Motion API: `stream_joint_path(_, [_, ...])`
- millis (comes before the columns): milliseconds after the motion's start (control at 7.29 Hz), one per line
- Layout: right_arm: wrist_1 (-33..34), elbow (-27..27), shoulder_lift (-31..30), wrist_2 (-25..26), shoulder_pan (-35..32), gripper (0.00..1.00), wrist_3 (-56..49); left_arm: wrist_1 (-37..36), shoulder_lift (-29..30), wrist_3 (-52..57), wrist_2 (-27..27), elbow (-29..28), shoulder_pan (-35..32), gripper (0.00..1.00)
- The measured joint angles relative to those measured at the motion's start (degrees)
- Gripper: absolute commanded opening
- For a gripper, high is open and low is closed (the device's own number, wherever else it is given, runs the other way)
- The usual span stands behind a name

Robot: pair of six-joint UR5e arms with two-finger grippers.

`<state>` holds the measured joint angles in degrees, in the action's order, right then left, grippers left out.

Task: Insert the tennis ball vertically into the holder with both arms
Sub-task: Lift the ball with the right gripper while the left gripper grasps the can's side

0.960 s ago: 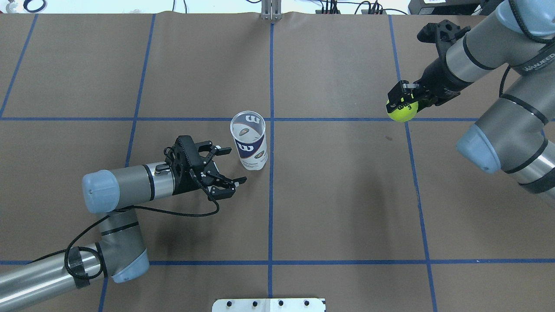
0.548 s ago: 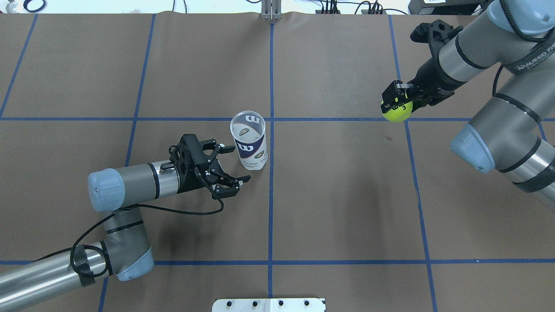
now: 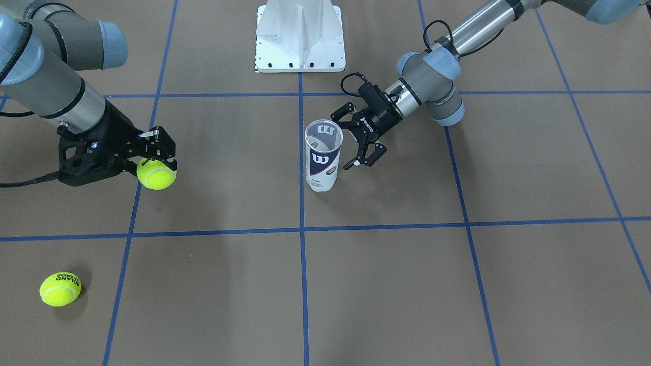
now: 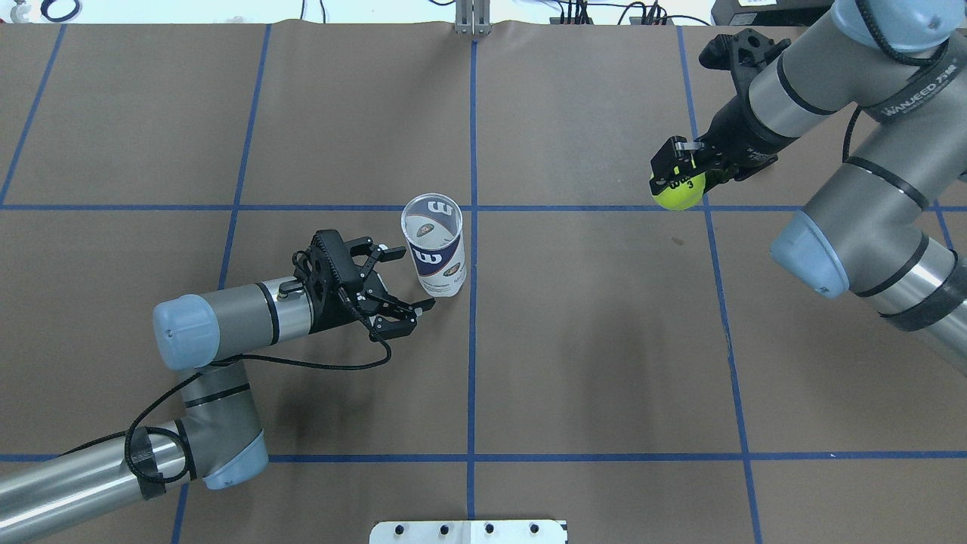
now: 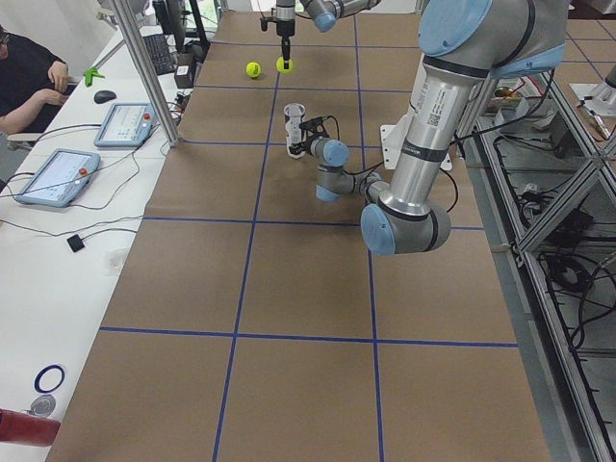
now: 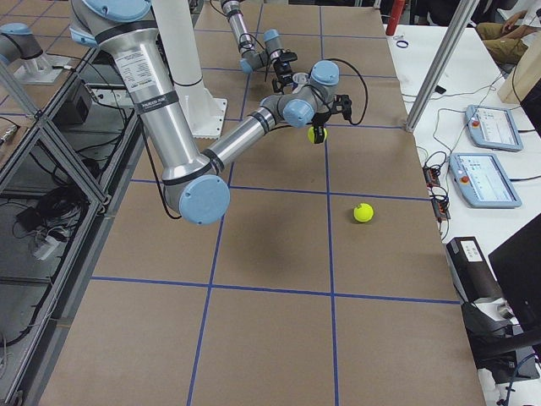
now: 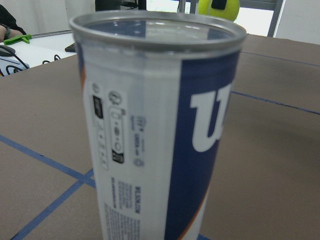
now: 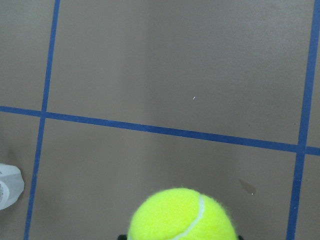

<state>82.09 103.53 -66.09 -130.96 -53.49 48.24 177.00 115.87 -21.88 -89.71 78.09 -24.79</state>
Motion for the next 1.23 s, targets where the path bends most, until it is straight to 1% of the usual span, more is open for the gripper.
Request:
stream_joint_path(411, [1.4, 0.3, 1.1, -0.1, 0.1, 0.00, 0.0, -0.3, 0.8, 0.0, 0.1, -0.2, 0.1, 0.99])
stream_joint_path(1234, [1.5, 0.9, 1.4, -0.4, 0.1, 0.00, 0.0, -2.0, 2.1, 0.0, 0.8, -1.0, 0.1, 0.99])
